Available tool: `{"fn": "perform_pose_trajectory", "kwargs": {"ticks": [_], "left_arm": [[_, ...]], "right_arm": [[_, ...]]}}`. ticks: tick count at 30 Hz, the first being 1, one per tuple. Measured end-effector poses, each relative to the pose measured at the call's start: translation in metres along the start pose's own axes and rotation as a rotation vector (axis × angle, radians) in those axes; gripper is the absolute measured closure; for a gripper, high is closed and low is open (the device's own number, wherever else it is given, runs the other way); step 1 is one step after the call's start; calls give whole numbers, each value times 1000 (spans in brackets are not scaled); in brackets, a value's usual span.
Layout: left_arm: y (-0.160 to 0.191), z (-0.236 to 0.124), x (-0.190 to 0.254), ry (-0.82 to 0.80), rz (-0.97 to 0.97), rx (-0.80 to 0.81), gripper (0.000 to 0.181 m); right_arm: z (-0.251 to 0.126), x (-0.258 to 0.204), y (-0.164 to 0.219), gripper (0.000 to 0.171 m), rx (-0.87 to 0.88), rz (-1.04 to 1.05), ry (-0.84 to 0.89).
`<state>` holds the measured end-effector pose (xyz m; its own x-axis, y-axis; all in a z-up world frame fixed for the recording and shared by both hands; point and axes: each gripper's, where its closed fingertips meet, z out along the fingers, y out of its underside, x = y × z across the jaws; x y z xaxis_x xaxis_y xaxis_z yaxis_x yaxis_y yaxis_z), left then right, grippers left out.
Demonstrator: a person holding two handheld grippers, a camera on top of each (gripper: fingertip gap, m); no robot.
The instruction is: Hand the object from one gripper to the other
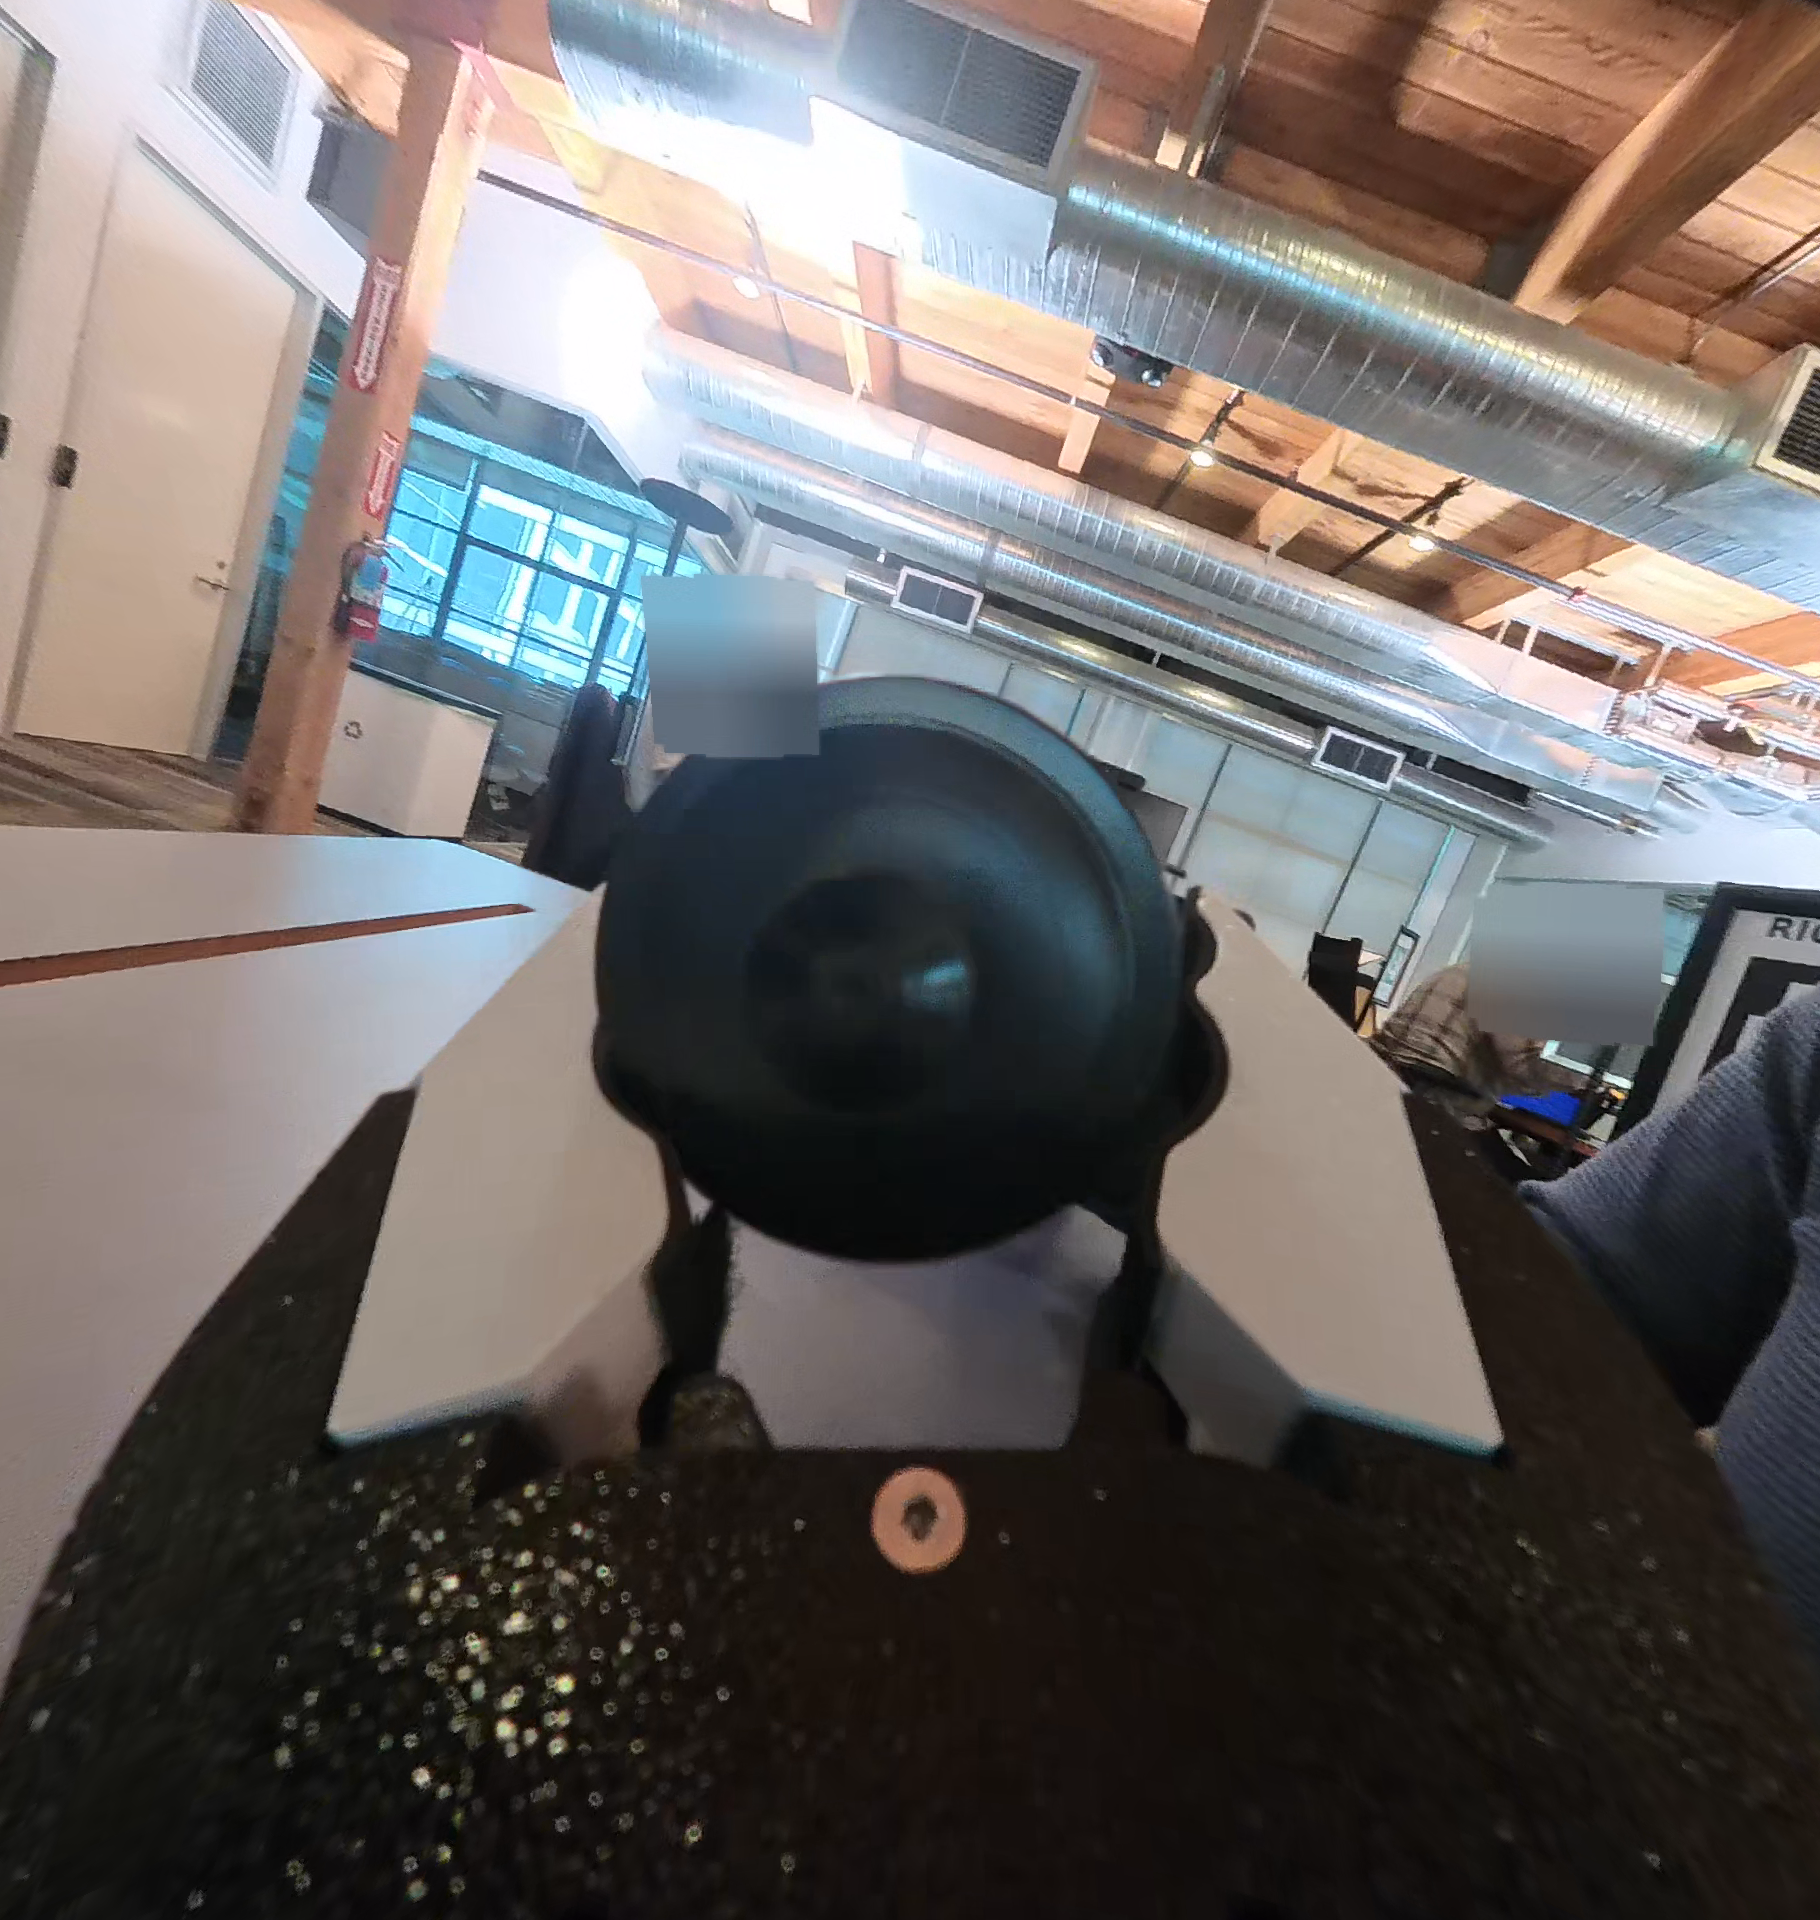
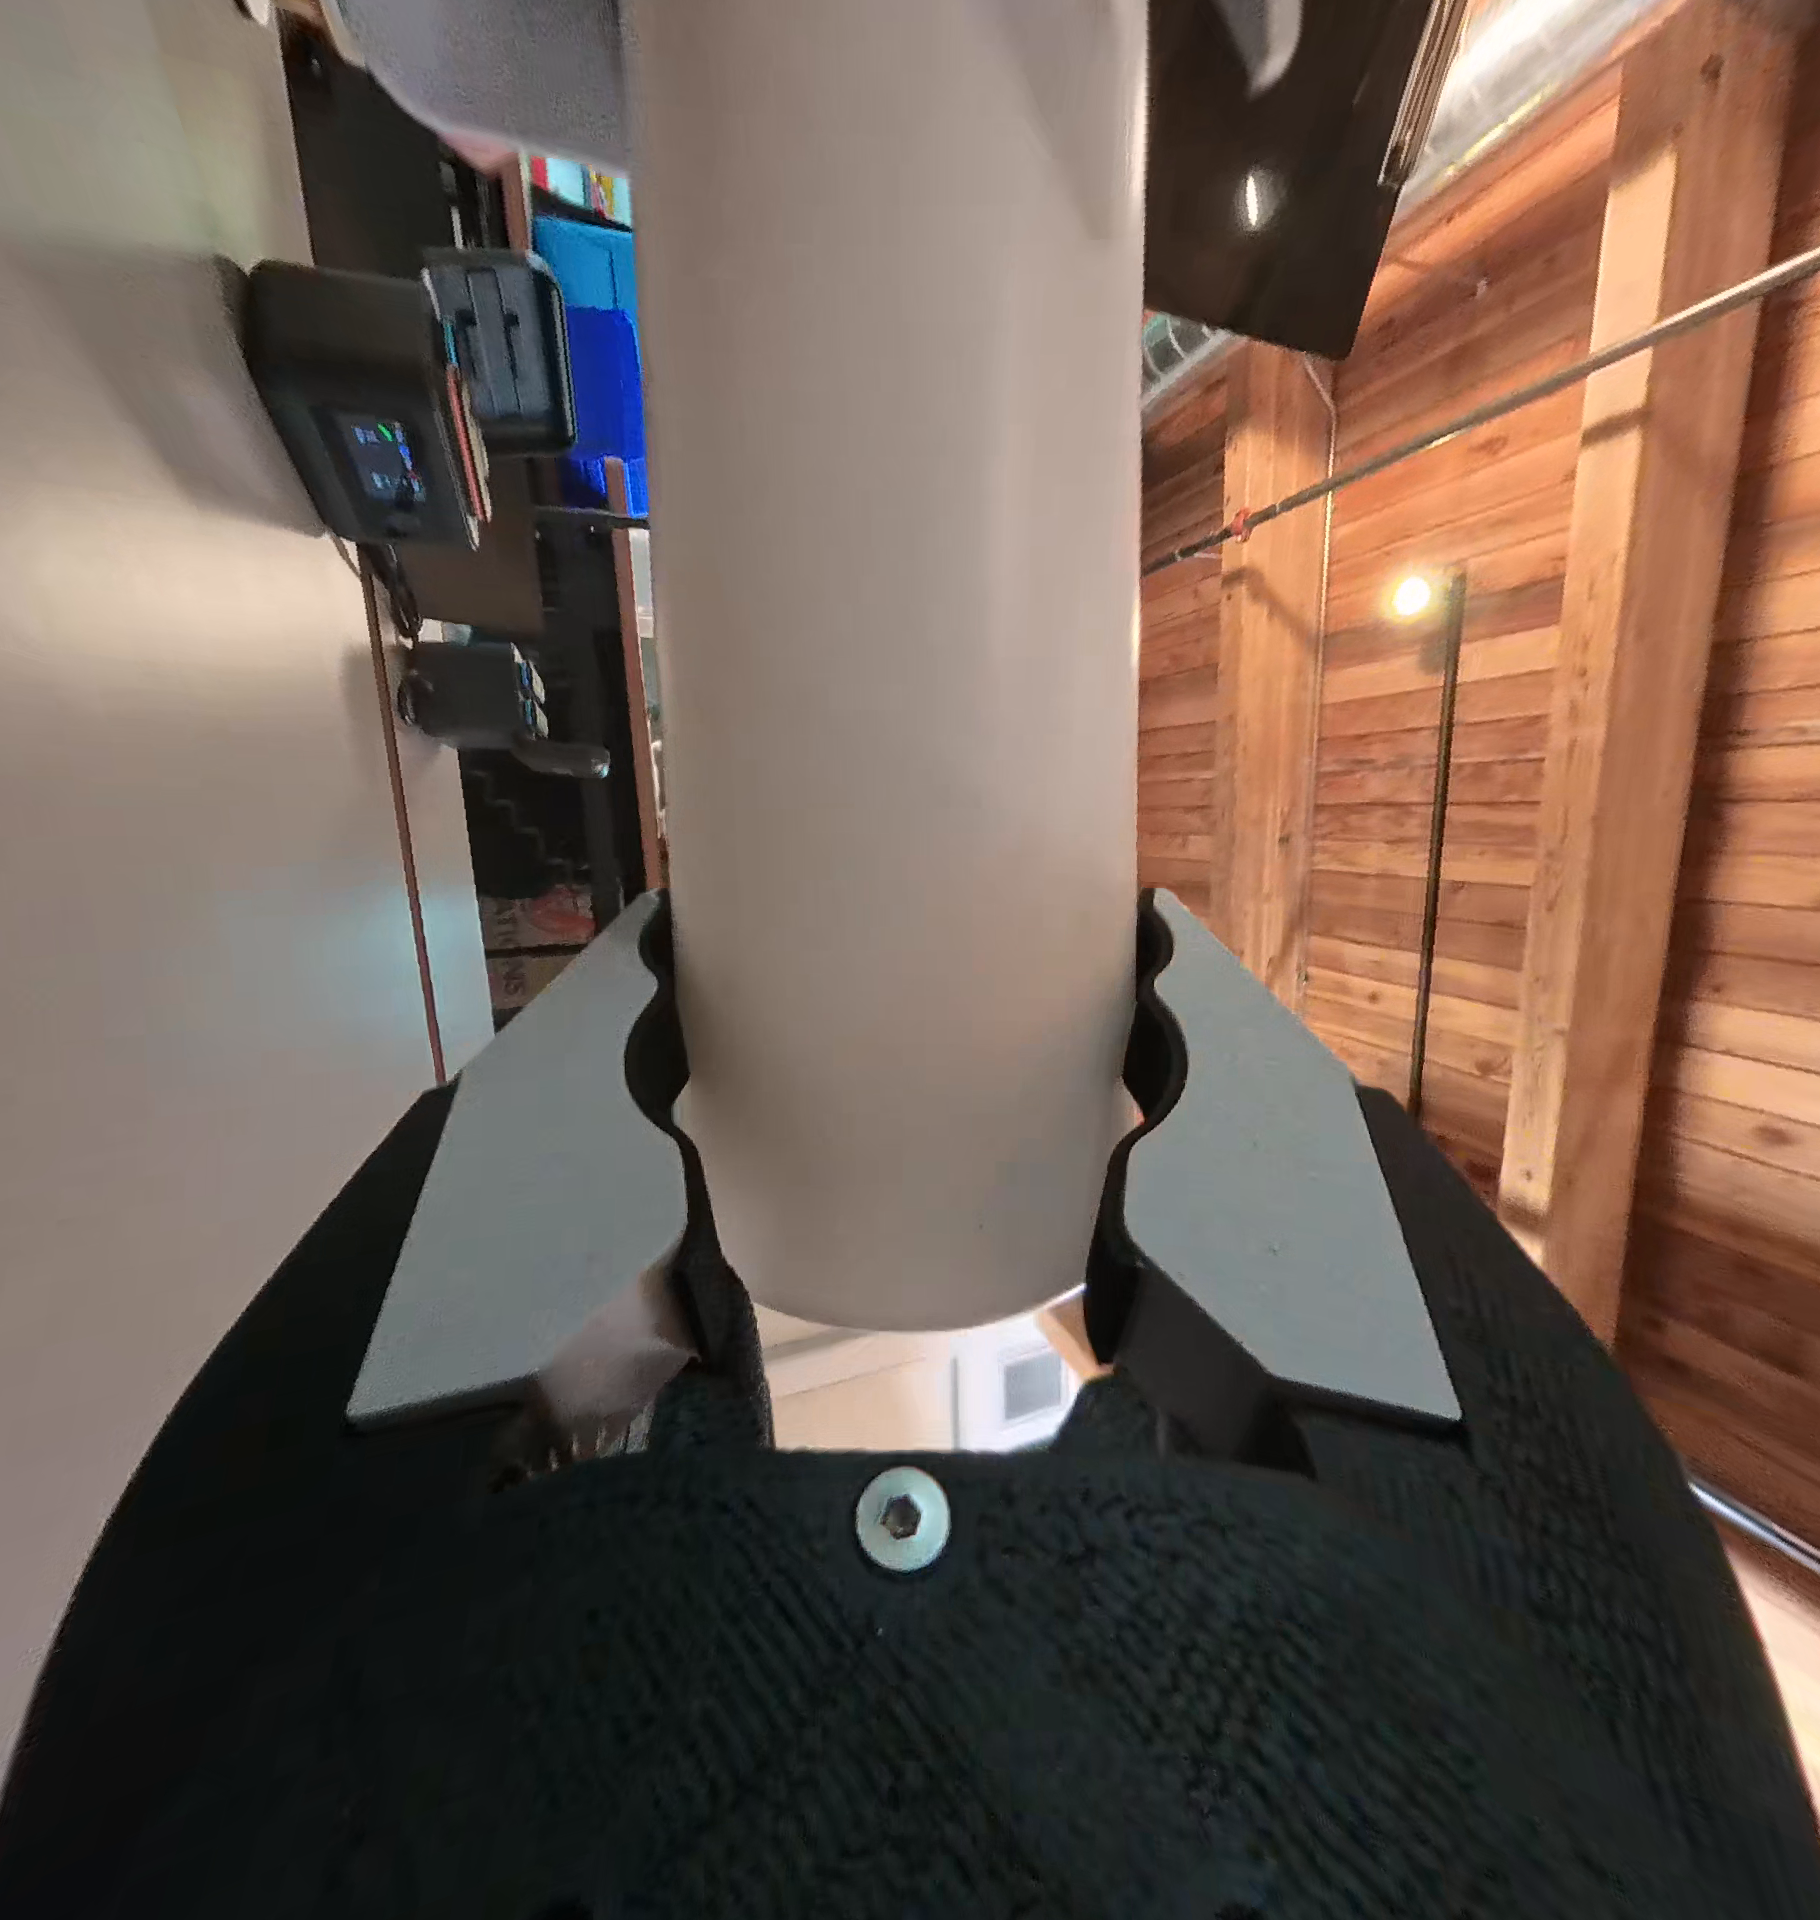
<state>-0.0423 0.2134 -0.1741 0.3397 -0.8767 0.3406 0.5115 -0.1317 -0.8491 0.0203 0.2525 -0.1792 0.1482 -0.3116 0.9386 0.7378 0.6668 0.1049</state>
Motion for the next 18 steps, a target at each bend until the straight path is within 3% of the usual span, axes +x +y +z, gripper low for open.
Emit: {"fn": "perform_pose_trajectory", "kwargs": {"ticks": [10, 18], "left_arm": [[-18, -3, 1, -10, 5, 95, 83], [-37, -15, -1, 31, -74, 226, 84]], "right_arm": [[-2, -2, -15, 85, 58, 135, -44], [-2, -5, -23, 67, 142, 647, -236]]}}
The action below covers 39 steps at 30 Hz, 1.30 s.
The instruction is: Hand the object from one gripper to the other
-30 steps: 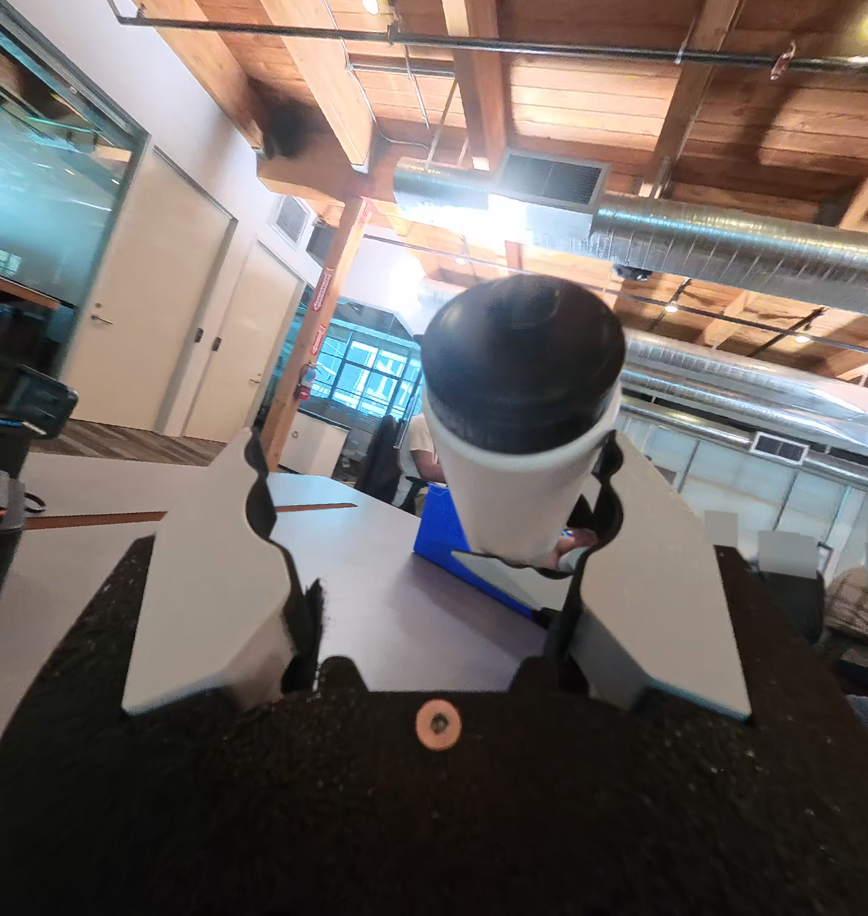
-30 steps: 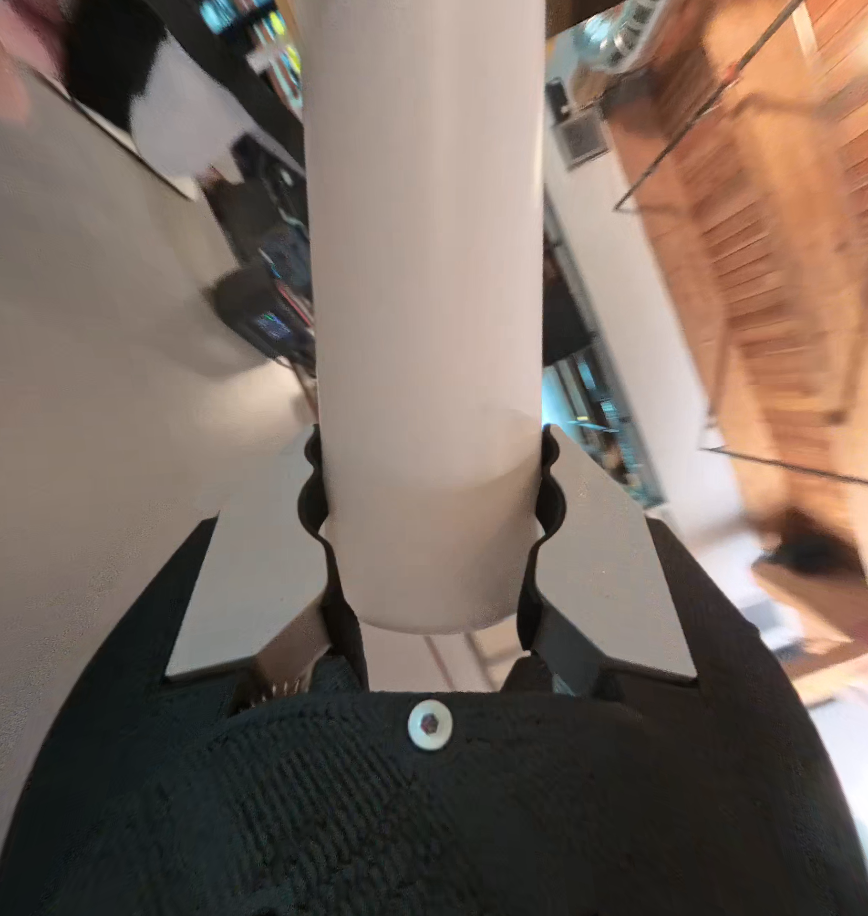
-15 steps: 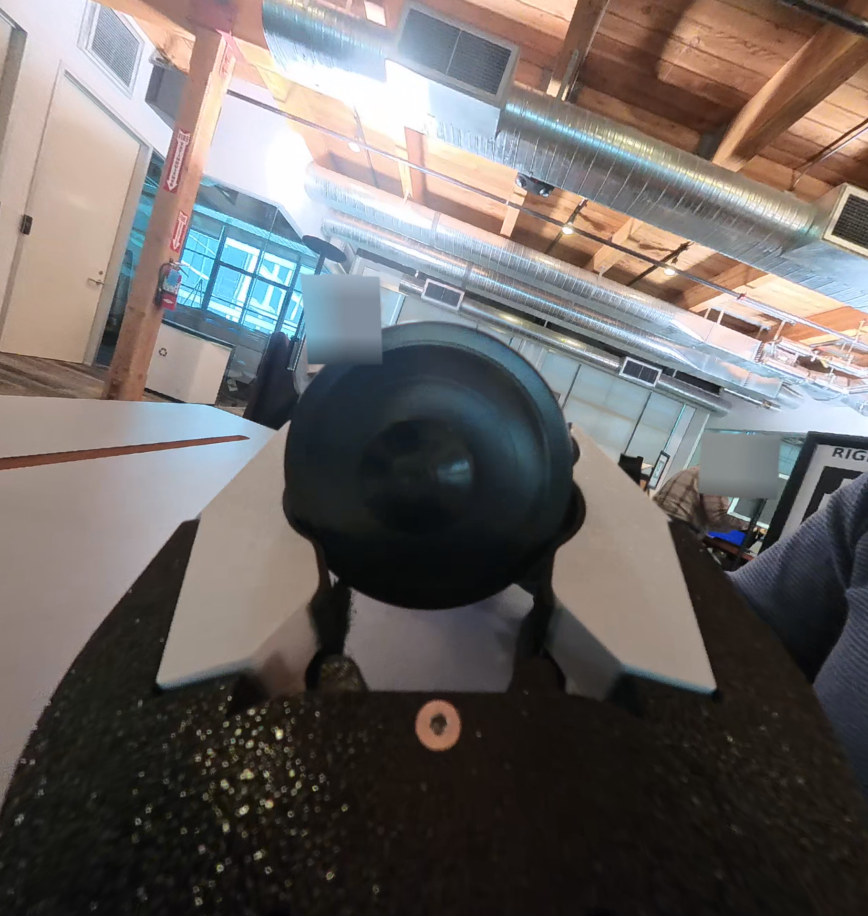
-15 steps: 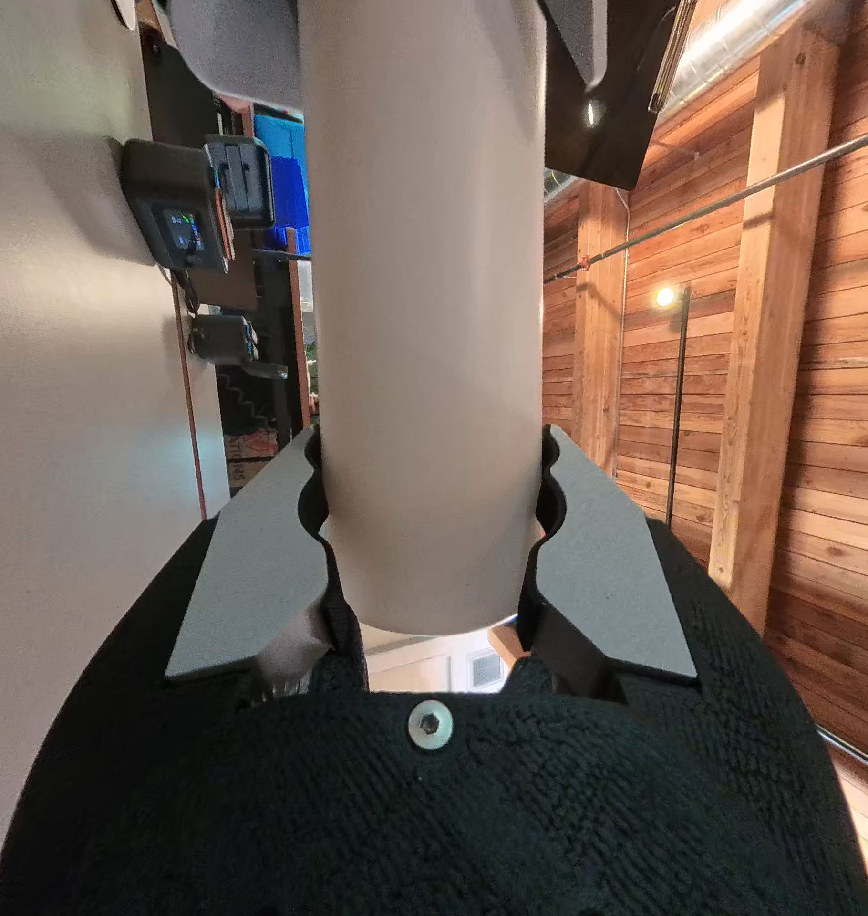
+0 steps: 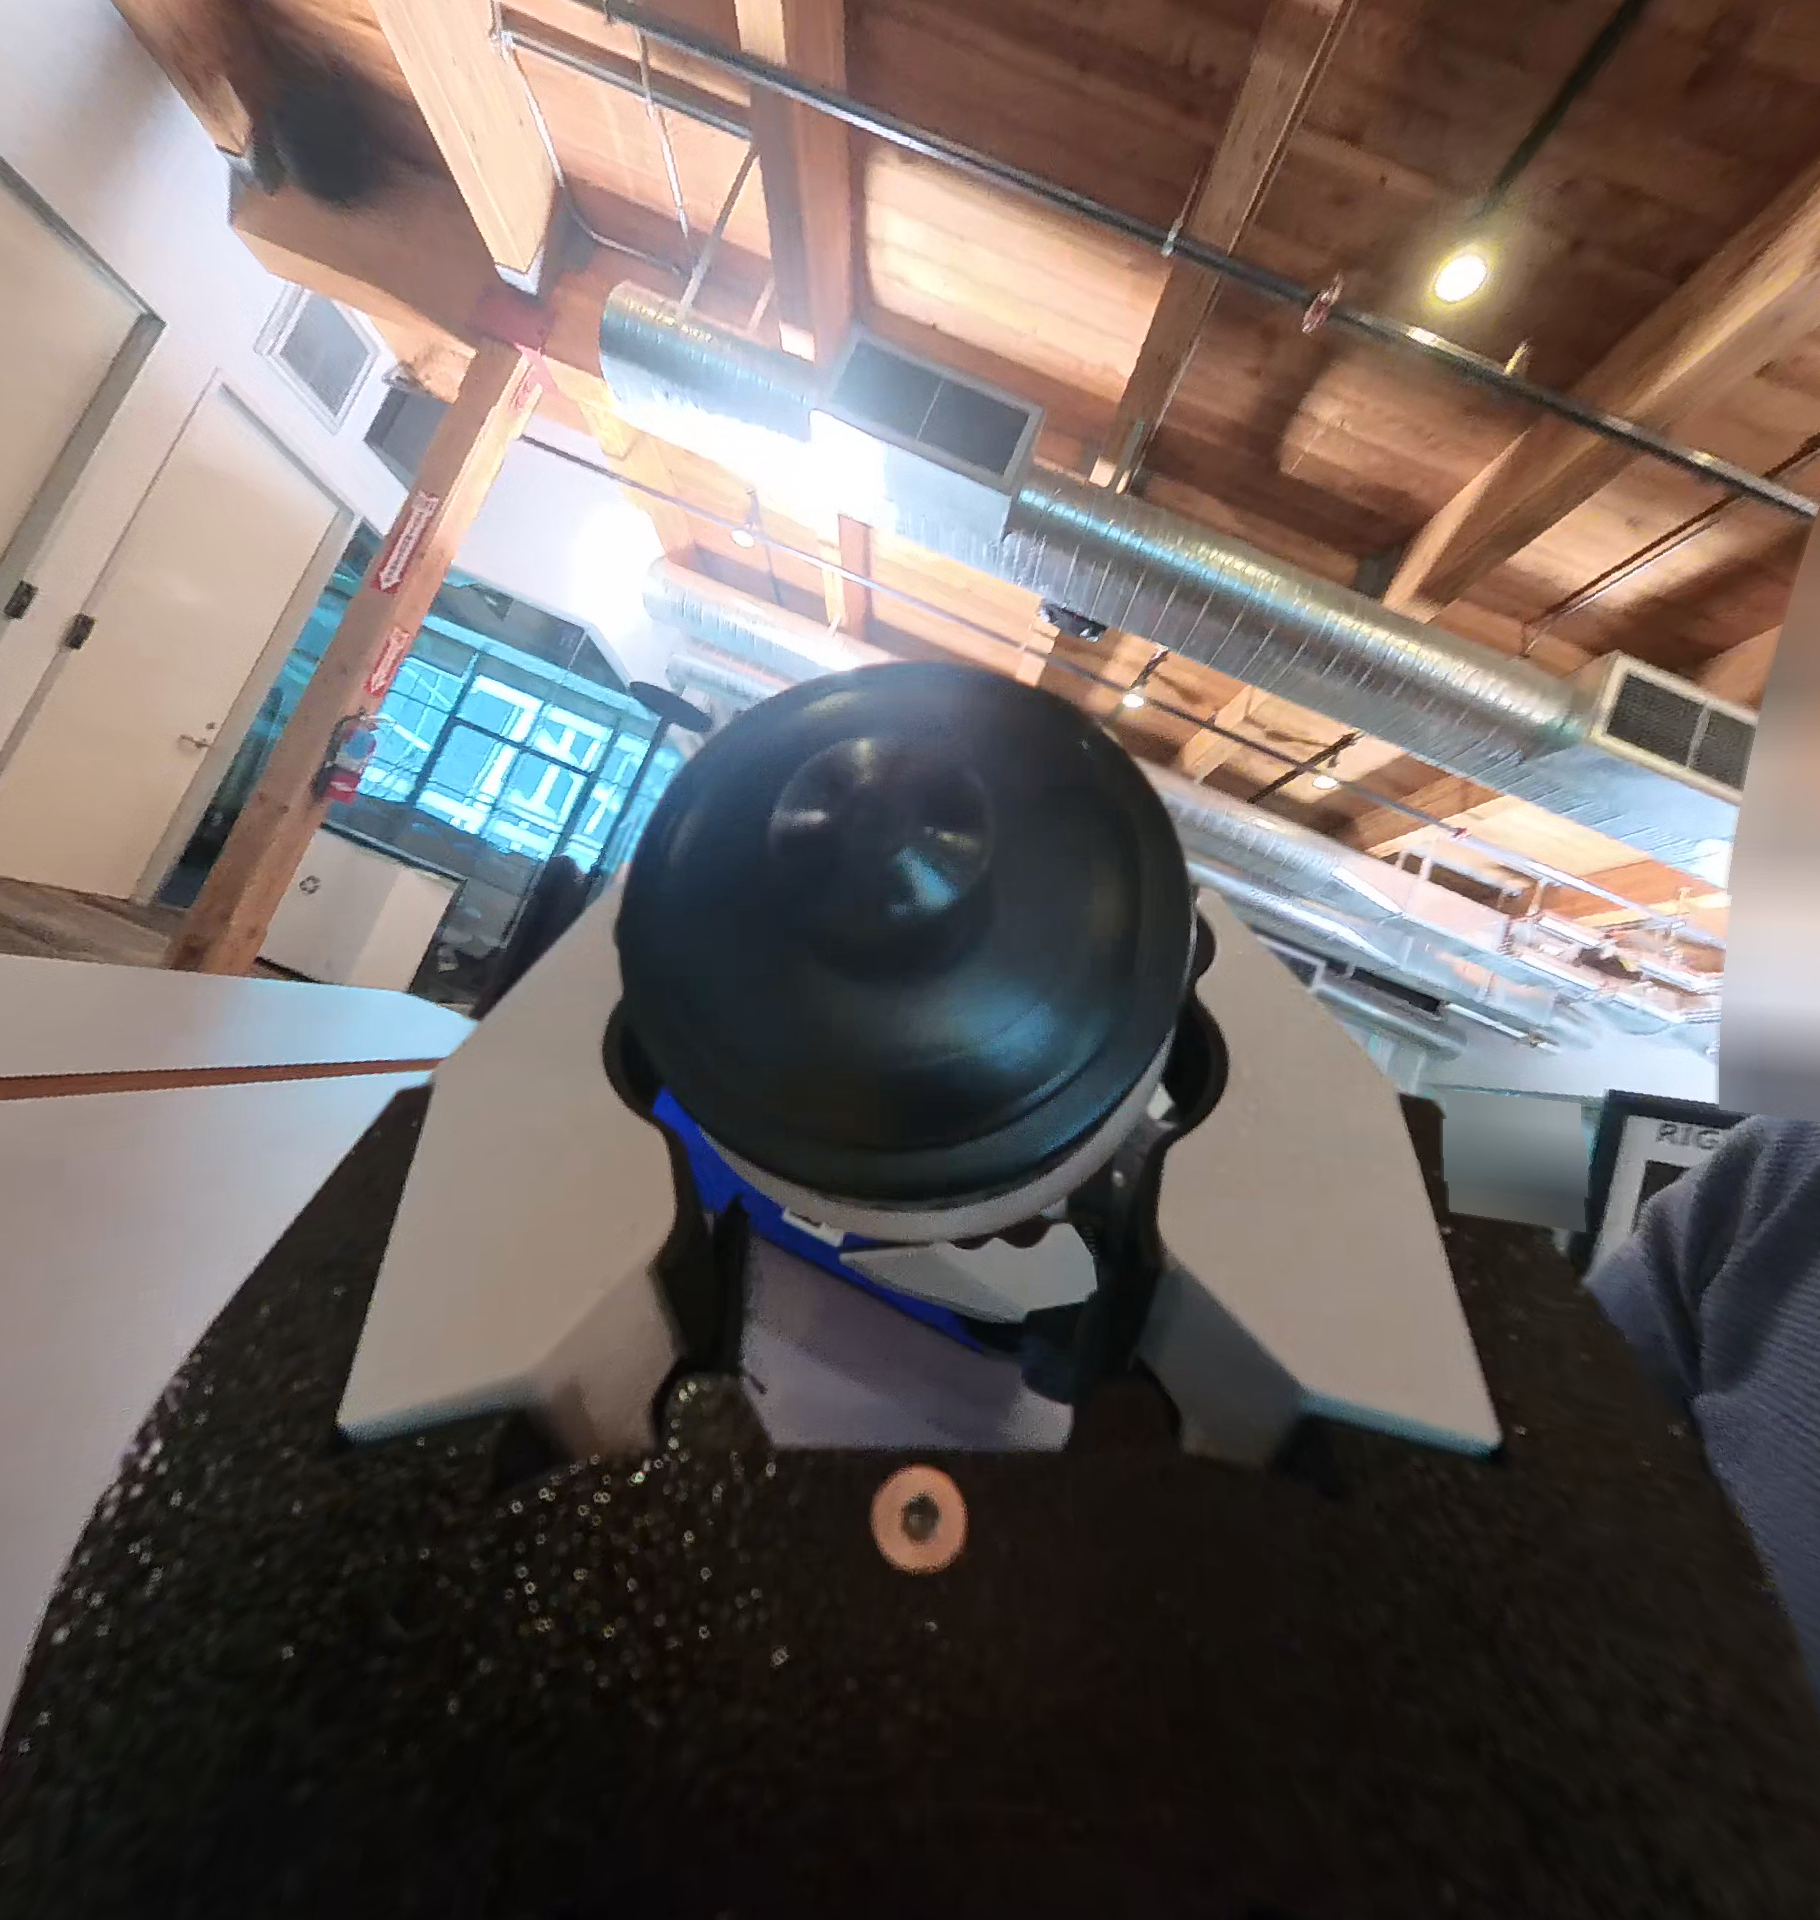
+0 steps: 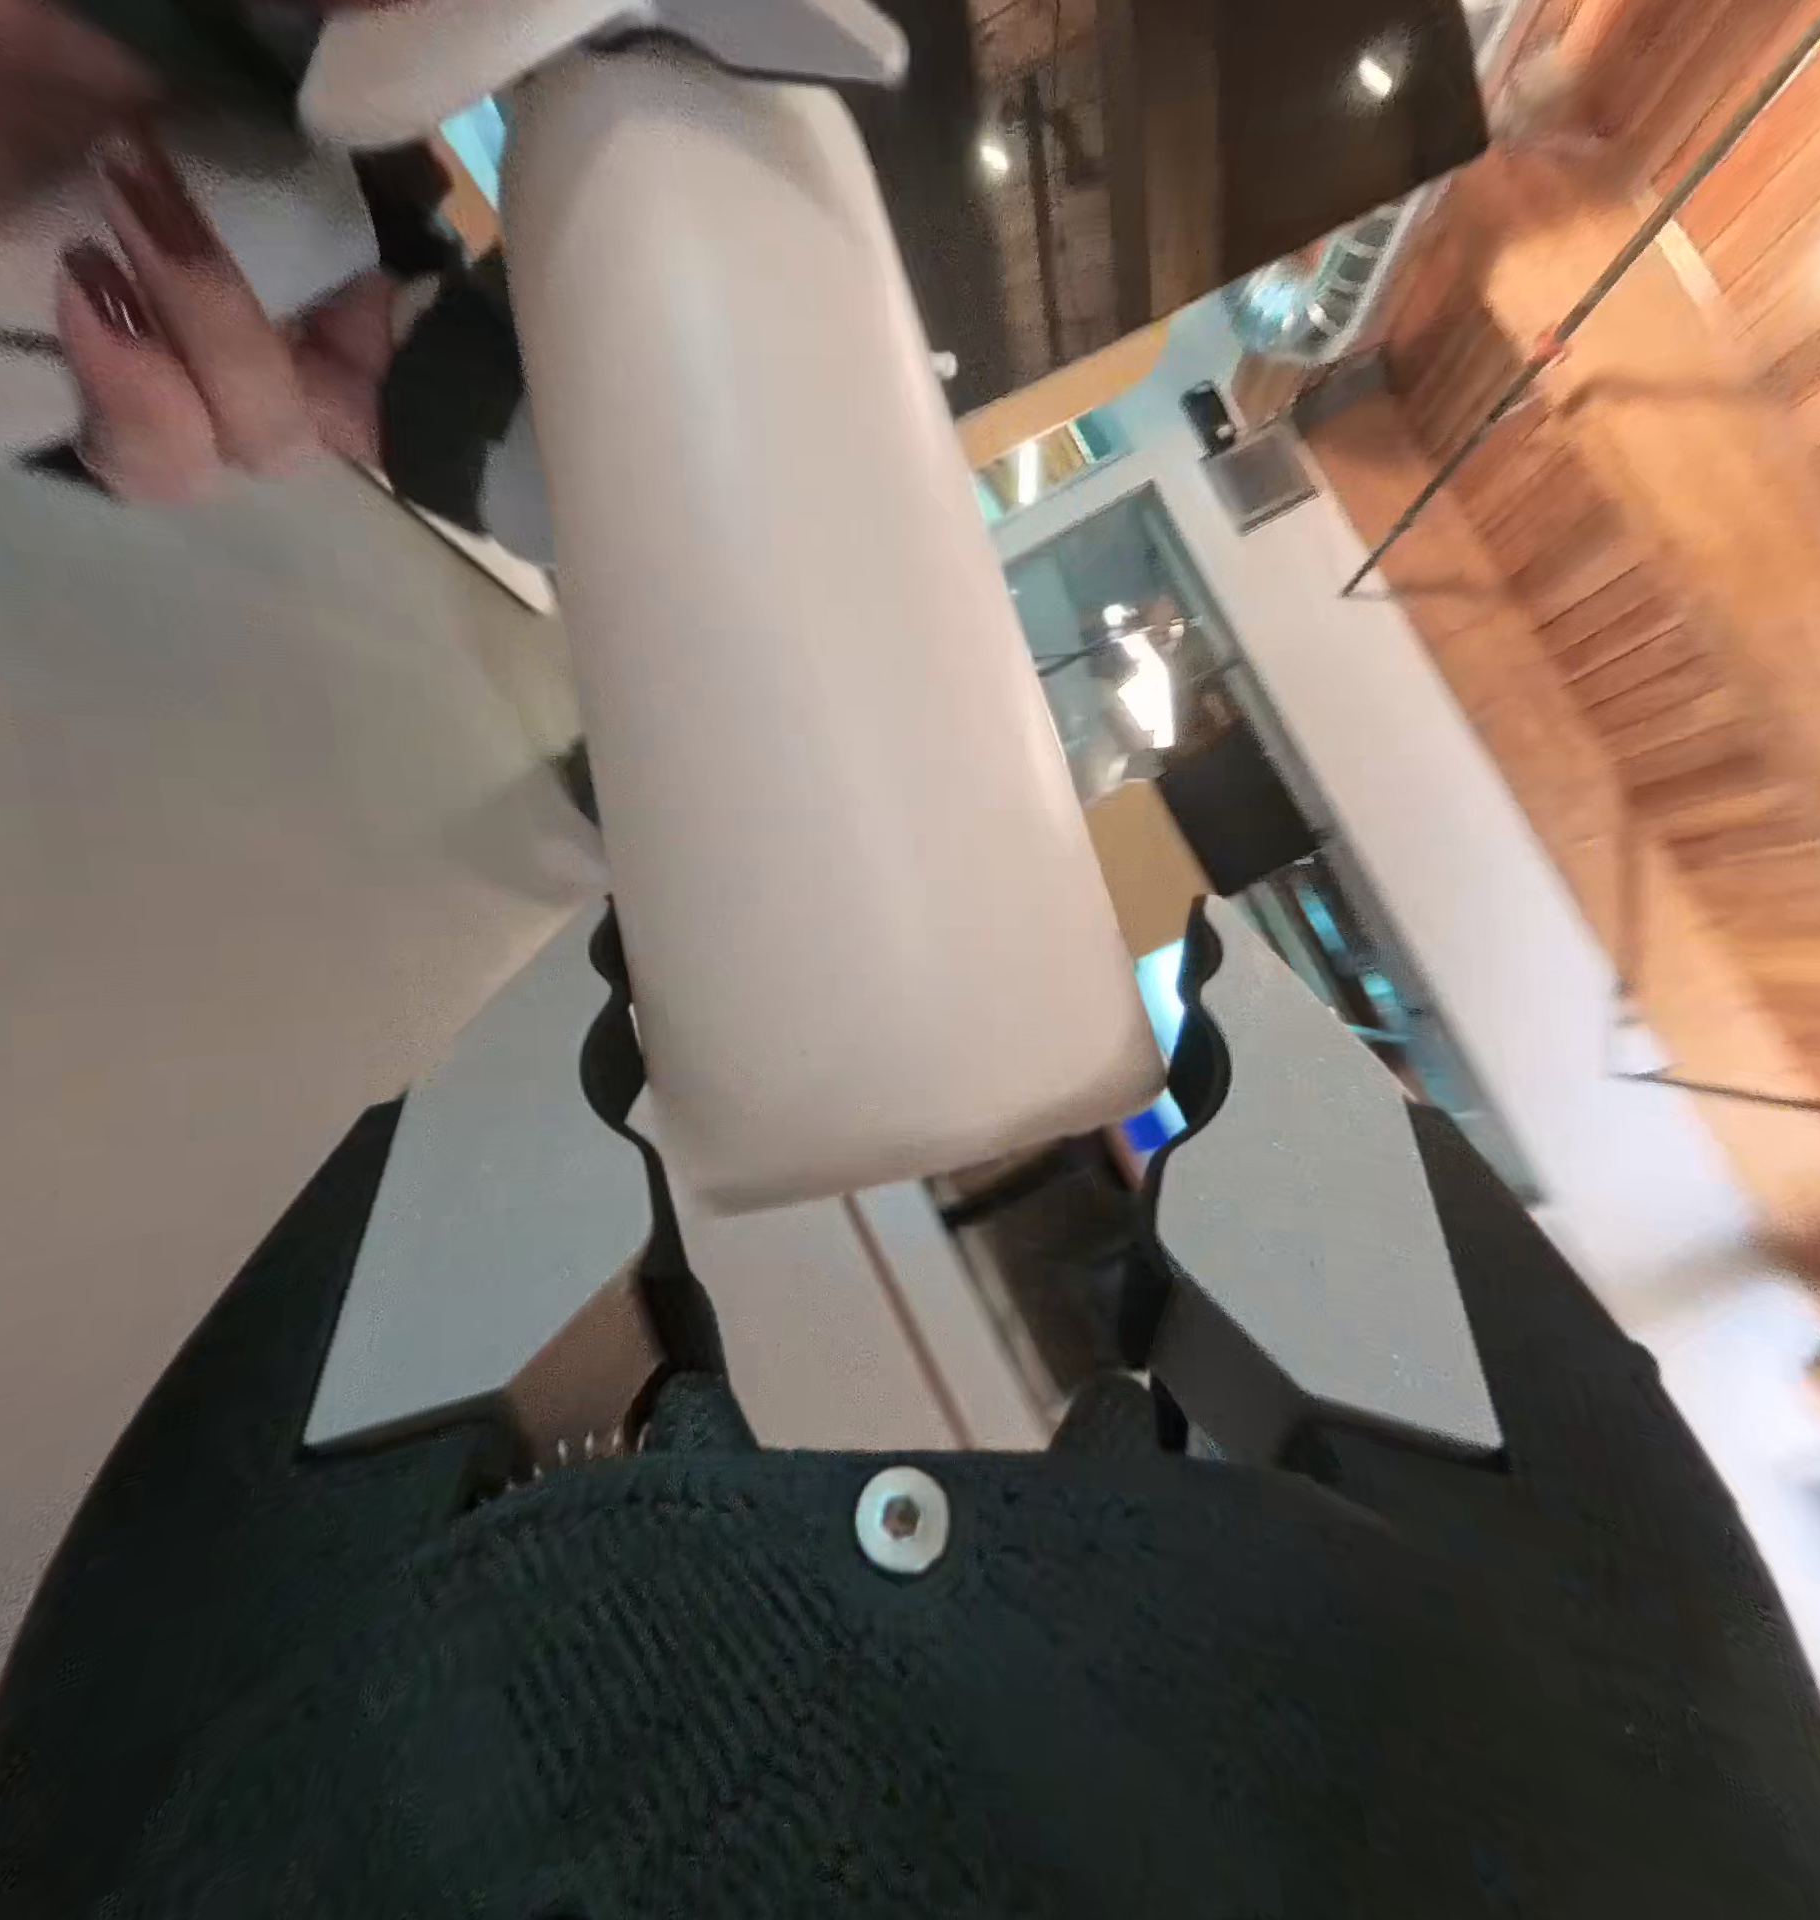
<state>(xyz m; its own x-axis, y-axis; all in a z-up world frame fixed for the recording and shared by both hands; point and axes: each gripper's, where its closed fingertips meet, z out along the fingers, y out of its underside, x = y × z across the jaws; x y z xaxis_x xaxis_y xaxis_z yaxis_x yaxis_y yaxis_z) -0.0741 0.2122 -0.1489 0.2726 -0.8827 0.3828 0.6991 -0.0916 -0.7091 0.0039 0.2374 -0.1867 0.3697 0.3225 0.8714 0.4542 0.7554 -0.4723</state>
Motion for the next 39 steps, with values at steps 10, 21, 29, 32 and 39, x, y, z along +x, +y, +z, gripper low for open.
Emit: {"fn": "perform_pose_trajectory", "kwargs": {"ticks": [10, 21, 29, 32, 39], "left_arm": [[-6, -1, 12, 142, -158, 50, 85], [11, 10, 7, 105, -257, 96, 85], [49, 21, 4, 73, -362, -78, 84], [54, 22, 2, 55, -372, -112, 84], [43, 9, -32, -303, 261, -244, 51]], "right_arm": [[-18, 9, -6, 171, 180, 599, -243], [-15, 36, -57, 51, 567, 1294, -327], [-26, 66, -34, 67, 688, 1523, -266], [-25, 67, -26, 67, 670, 1560, -271], [-21, 72, -9, 68, 574, 1538, -178]]}}
